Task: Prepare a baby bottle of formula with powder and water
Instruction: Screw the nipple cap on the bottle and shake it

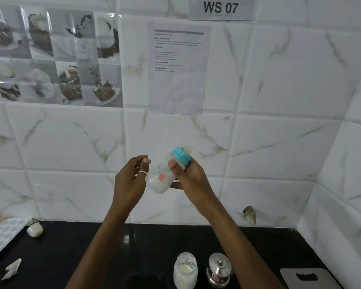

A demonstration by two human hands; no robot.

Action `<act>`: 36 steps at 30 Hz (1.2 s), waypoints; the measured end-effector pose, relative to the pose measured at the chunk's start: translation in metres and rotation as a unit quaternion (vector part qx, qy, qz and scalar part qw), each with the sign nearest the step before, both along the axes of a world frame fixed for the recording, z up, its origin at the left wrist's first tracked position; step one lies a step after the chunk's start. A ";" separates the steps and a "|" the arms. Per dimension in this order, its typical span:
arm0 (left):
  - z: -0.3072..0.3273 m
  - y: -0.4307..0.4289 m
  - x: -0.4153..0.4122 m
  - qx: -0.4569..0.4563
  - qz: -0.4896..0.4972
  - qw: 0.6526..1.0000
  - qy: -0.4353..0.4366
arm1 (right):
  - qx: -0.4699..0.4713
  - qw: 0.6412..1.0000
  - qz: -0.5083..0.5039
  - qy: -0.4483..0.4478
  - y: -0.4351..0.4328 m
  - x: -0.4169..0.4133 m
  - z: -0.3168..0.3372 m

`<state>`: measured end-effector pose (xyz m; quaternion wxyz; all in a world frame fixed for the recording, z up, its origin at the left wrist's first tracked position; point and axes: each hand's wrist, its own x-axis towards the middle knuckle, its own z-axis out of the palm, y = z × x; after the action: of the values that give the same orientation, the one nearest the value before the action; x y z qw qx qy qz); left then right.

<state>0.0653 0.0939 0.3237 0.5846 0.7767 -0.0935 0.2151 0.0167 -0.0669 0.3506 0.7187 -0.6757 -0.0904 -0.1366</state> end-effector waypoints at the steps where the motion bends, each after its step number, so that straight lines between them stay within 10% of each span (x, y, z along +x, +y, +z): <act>1: 0.000 0.000 0.000 0.001 0.000 1.000 0.000 | 0.015 1.000 -0.003 -0.009 -0.003 0.000 0.001; 6: -0.006 0.011 -0.001 -0.018 0.001 1.000 0.012 | 0.312 0.948 -0.030 -0.062 -0.034 0.010 0.026; 12: -0.006 0.010 0.000 -0.014 0.005 1.000 0.011 | 0.114 0.993 0.024 0.002 -0.010 0.000 0.012; 19: -0.011 0.014 -0.002 -0.019 0.006 1.000 0.015 | 0.308 0.948 -0.018 -0.076 -0.041 0.007 0.029; 24: -0.008 0.009 -0.001 -0.011 0.002 1.000 0.011 | 0.037 0.998 0.052 -0.010 -0.026 -0.004 0.013; 30: -0.012 0.013 -0.002 -0.013 0.003 1.000 0.014 | 0.315 0.947 -0.017 -0.058 -0.050 0.011 0.026; 36: -0.009 0.009 0.000 -0.008 -0.001 1.000 0.011 | 0.067 0.995 0.079 0.005 -0.034 0.000 0.004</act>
<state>0.0649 0.1029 0.3149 0.5916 0.7746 -0.0858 0.2066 0.0164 -0.1008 0.3547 0.7717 -0.6171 -0.1304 -0.0816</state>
